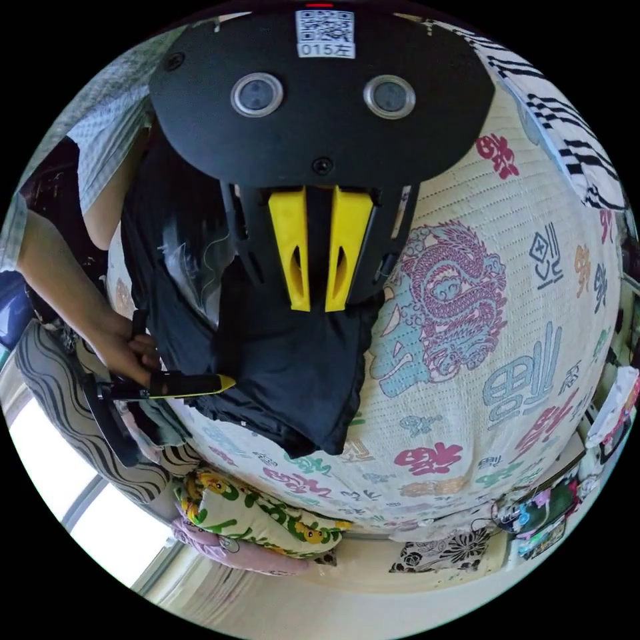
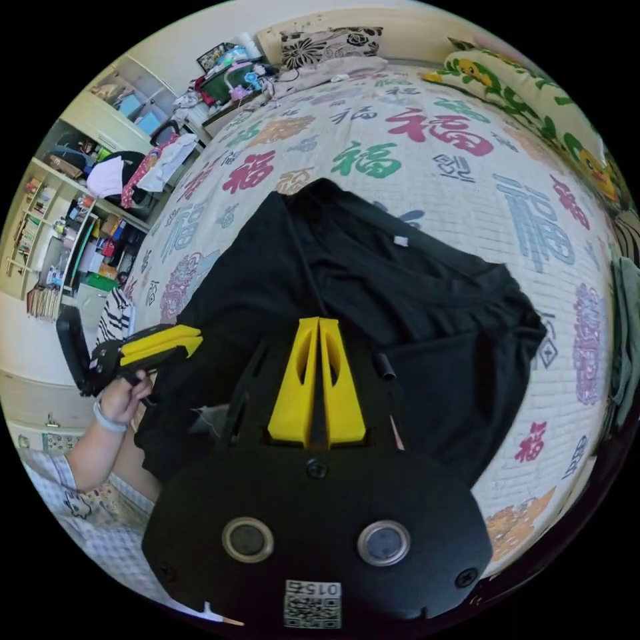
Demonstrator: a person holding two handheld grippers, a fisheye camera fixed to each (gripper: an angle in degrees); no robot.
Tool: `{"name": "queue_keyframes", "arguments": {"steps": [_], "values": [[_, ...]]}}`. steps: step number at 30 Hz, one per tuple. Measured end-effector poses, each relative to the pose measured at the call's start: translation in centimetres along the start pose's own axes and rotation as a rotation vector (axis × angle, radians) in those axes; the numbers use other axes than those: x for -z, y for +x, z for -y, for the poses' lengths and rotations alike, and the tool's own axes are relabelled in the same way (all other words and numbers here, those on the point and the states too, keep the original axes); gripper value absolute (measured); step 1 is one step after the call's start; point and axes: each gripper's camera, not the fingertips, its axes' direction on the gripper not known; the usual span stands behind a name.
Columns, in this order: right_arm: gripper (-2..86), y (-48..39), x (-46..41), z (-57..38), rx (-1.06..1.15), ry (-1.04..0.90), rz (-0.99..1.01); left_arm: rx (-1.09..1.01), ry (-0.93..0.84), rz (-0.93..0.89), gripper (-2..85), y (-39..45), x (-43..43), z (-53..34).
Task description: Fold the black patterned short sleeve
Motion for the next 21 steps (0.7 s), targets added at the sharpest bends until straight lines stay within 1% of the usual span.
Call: {"name": "queue_keyframes", "arguments": {"steps": [1, 3, 5, 7, 10, 12, 14, 16, 18, 19, 20, 21], "values": [[1.5, 1.2, 1.5, -0.8, 0.013, 0.025, -0.001, -0.032, -0.006, 0.006, 6.0, 0.5, 0.0, 0.6], [4.1, 3.5, 3.9, -1.9, 0.007, 0.056, -0.036, -0.09, 0.061, 0.006, 6.9, 1.2, 0.6, 2.1], [7.0, 6.8, 7.0, -2.8, -0.024, 0.1, -0.12, -0.164, 0.127, 0.003, 7.7, 2.0, 0.8, 5.9], [7.7, 8.8, 8.7, -2.9, -0.03, 0.123, -0.171, -0.237, 0.132, 0.014, 8.1, 3.1, -0.1, 9.8], [9.7, 11.0, 9.4, -2.0, -0.018, 0.088, -0.22, -0.327, 0.075, 0.018, 8.7, 5.0, -3.9, 16.2], [10.6, 12.0, 8.5, -1.1, -0.016, 0.024, -0.203, -0.338, 0.029, 0.014, 9.3, 5.6, -6.9, 19.3], [11.3, 13.3, 7.1, -0.3, -0.041, -0.056, -0.146, -0.316, -0.054, 0.048, 9.8, 6.1, -11.0, 22.2], [10.7, 14.0, 6.2, -0.1, -0.063, -0.109, -0.101, -0.308, -0.11, 0.051, 9.1, 6.6, -13.7, 23.3], [7.8, 13.9, 6.2, -0.5, -0.052, -0.113, -0.15, -0.33, -0.171, 0.075, 5.2, 7.5, -16.1, 23.6], [3.4, 13.5, 6.3, -0.9, 0.013, -0.13, -0.168, -0.367, -0.201, 0.087, 2.7, 8.2, -17.2, 23.4], [0.7, 13.1, 6.3, -1.3, 0.072, -0.163, -0.151, -0.404, -0.216, 0.091, 1.4, 8.8, -17.9, 23.3], [0.4, 13.0, 6.4, -1.4, 0.08, -0.171, -0.159, -0.412, -0.22, 0.095, 1.2, 8.9, -18.0, 23.3]]}}
